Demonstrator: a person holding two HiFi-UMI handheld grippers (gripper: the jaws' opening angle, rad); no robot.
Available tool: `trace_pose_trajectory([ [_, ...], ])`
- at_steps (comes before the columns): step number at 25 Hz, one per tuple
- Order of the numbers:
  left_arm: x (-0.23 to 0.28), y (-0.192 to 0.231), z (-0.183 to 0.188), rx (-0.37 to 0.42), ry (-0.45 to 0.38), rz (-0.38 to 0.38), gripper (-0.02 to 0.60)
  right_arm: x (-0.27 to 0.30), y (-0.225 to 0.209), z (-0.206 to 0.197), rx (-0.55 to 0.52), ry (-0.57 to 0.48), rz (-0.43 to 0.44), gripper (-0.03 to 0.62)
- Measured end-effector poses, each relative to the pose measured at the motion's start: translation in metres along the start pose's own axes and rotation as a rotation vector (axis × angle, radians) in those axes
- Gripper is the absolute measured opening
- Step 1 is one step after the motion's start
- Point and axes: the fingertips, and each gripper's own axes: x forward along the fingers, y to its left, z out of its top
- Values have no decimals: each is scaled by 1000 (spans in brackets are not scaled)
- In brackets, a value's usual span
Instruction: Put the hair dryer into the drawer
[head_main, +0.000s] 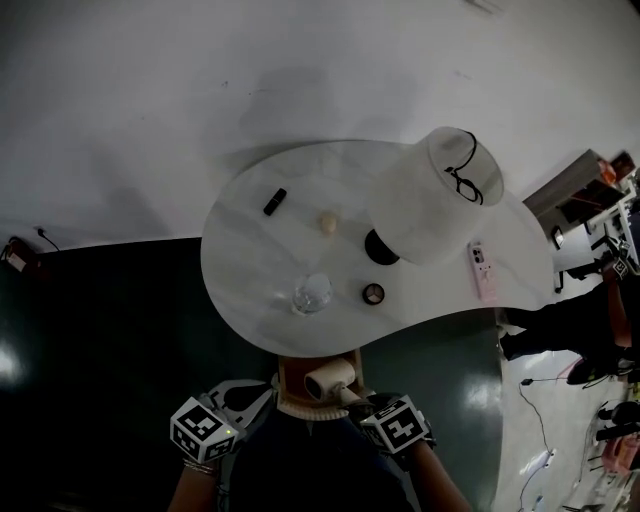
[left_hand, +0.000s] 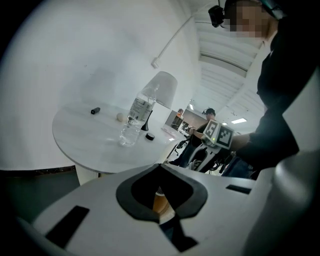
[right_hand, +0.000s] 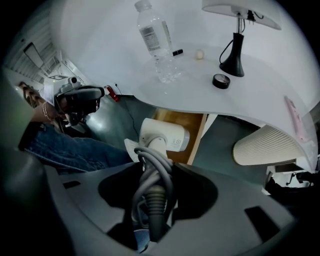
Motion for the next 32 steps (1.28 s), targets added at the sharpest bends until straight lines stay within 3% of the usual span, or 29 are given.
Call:
trace_pose_trajectory([
  [19, 16, 34, -40, 2, 59, -35, 8, 42, 2, 16, -31, -11, -83, 207],
  [32, 26, 43, -58, -34, 64, -51, 8, 66, -5, 26, 19, -59, -107, 207],
])
